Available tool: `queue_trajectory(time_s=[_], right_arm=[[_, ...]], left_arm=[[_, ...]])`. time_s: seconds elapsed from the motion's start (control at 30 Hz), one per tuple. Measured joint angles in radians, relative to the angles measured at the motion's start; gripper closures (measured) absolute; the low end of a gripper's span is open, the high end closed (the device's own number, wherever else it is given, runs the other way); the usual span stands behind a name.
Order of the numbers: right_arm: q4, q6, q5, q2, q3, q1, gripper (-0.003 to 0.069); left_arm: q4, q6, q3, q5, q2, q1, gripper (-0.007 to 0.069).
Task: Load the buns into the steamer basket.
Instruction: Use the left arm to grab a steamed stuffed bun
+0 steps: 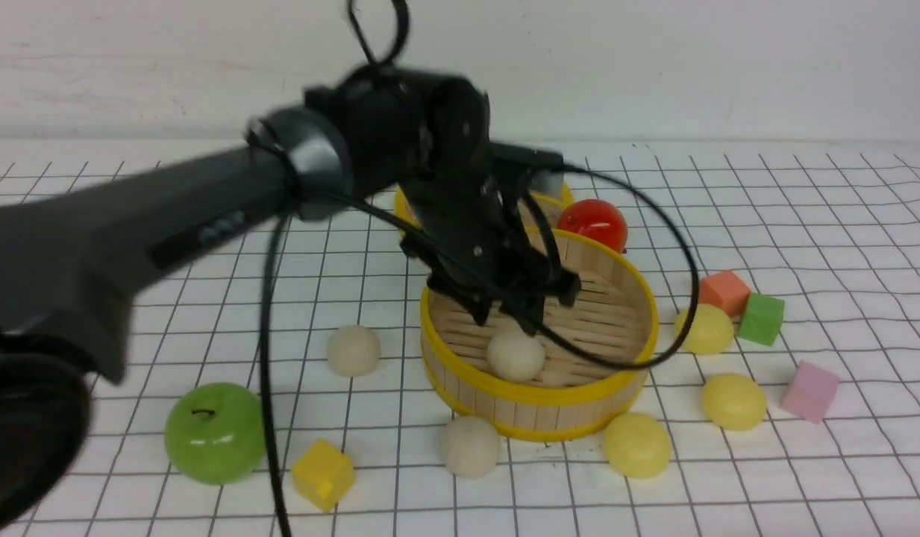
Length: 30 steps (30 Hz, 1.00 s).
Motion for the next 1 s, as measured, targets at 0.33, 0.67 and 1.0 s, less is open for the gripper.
queue_trajectory(time_s=[0.33,0.67,1.0], right_arm=[[0.001,0.000,0.000,0.000,0.000,0.000,0.0420],[0.001,0.000,0.000,0.000,0.000,0.000,0.0420],[0.001,0.000,0.000,0.000,0.000,0.000,0.0420]], left_arm=[[0.073,-0.049,0.214,0.050,-0.109,0.205,0.0443],[0.113,-0.048,0.243,-0.097,-0.028,0.218,0.0410],[0.155,-0.049,0.243,-0.165,0.027,0.218,0.0357]])
